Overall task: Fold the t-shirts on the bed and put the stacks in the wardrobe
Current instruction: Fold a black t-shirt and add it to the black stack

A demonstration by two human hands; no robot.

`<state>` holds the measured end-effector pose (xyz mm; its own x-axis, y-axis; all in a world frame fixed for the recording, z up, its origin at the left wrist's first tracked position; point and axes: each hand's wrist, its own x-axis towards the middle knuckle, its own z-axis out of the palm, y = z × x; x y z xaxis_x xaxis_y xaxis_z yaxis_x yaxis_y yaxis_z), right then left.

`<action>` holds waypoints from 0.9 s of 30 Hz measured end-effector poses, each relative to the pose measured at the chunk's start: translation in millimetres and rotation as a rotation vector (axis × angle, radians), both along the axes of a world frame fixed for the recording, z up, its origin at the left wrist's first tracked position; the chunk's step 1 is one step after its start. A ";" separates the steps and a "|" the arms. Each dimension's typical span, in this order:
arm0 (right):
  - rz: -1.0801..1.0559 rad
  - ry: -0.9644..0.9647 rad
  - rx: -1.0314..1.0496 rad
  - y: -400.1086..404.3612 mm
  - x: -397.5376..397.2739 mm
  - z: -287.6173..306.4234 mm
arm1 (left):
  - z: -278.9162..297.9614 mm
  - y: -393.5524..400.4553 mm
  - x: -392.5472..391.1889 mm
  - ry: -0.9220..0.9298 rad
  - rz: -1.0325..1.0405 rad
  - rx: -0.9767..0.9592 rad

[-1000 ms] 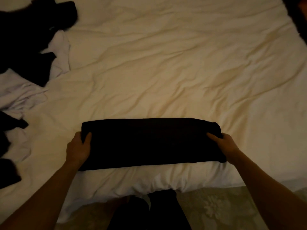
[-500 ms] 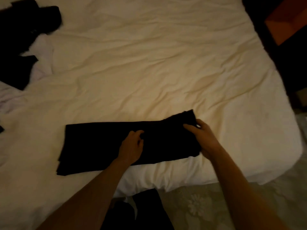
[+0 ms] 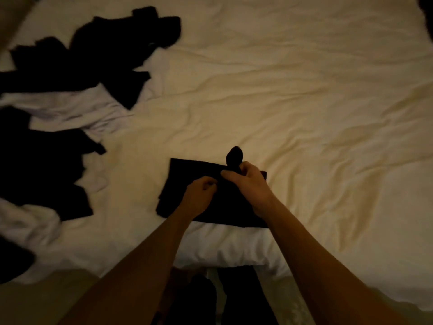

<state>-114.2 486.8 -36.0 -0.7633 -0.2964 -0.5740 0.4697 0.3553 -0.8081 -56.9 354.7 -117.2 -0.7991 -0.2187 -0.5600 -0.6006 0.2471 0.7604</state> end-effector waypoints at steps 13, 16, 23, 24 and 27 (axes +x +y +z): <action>0.396 -0.044 0.101 -120.7 30.5 -72.2 | -8.9 -97.5 18.3 -0.113 0.329 0.114; 0.323 0.065 0.114 -92.7 29.4 -76.6 | -13.1 -92.9 21.4 -0.063 0.293 -0.119; 0.318 0.766 0.859 -13.0 40.1 -110.6 | -25.3 -100.7 38.8 0.091 0.158 -0.234; 0.337 0.756 0.885 -10.2 44.6 -115.5 | -27.6 -99.8 41.6 0.111 0.148 -0.243; 0.367 0.741 0.923 -4.2 57.3 -127.0 | -34.8 -98.3 48.9 0.145 0.181 -0.239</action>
<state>-57.0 482.7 -163.1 -0.9501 -0.2750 -0.1471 -0.2409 0.9467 -0.2137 -8.0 256.4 -152.0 -0.8028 -0.4760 -0.3591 -0.5408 0.3276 0.7747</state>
